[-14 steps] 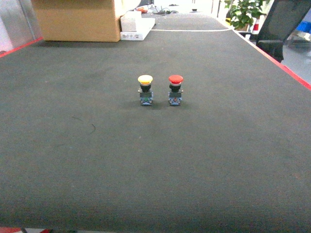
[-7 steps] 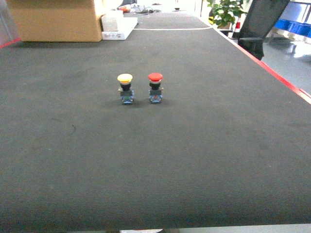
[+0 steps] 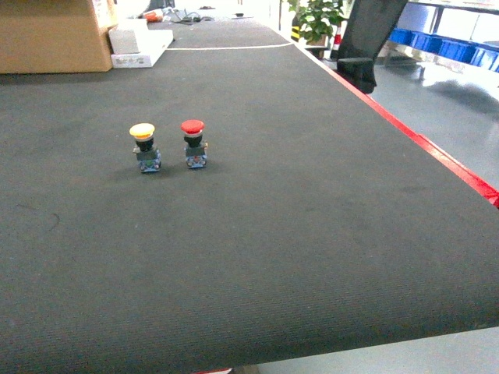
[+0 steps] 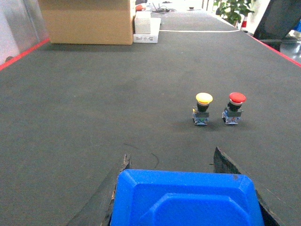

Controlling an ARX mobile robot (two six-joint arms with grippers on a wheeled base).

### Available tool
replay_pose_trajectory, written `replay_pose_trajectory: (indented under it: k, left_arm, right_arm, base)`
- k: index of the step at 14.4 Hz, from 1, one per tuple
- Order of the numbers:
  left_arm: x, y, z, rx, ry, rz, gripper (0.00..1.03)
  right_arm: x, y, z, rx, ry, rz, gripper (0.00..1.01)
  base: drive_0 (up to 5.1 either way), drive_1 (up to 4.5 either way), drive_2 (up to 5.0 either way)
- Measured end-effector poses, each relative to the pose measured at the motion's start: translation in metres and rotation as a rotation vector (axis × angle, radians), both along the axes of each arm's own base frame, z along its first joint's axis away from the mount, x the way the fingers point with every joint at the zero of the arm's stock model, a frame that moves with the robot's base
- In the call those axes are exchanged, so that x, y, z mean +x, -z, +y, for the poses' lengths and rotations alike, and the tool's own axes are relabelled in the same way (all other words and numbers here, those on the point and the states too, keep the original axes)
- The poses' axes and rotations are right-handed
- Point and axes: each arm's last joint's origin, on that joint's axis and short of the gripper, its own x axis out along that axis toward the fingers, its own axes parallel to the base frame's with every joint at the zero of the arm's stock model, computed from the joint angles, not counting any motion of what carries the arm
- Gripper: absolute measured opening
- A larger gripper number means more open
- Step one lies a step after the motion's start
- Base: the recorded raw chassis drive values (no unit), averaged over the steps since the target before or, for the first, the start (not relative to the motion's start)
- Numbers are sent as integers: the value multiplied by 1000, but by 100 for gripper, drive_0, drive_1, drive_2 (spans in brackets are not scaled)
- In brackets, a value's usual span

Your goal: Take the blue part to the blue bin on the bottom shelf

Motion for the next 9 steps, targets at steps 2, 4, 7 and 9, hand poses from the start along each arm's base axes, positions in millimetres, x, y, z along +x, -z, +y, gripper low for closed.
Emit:
replay_pose_trajectory:
  k: [2, 4, 7, 9]
  left_arm:
    - [0, 0, 0, 0, 3, 1, 44]
    - [0, 0, -1, 0, 8, 0, 44]
    - [0, 0, -1, 0, 7, 1, 44]
    - [0, 0, -1, 0, 7, 1, 44]
  right_arm:
    - [0, 0, 0, 0, 0, 1, 98]
    - [0, 0, 0, 0, 0, 0, 98]
    - [0, 0, 0, 0, 1, 0, 98]
    - [0, 0, 0, 0, 1, 0, 98]
  base:
    - [0, 0, 0]
    - [0, 0, 0]
    - [0, 0, 0]
    - [0, 0, 0]
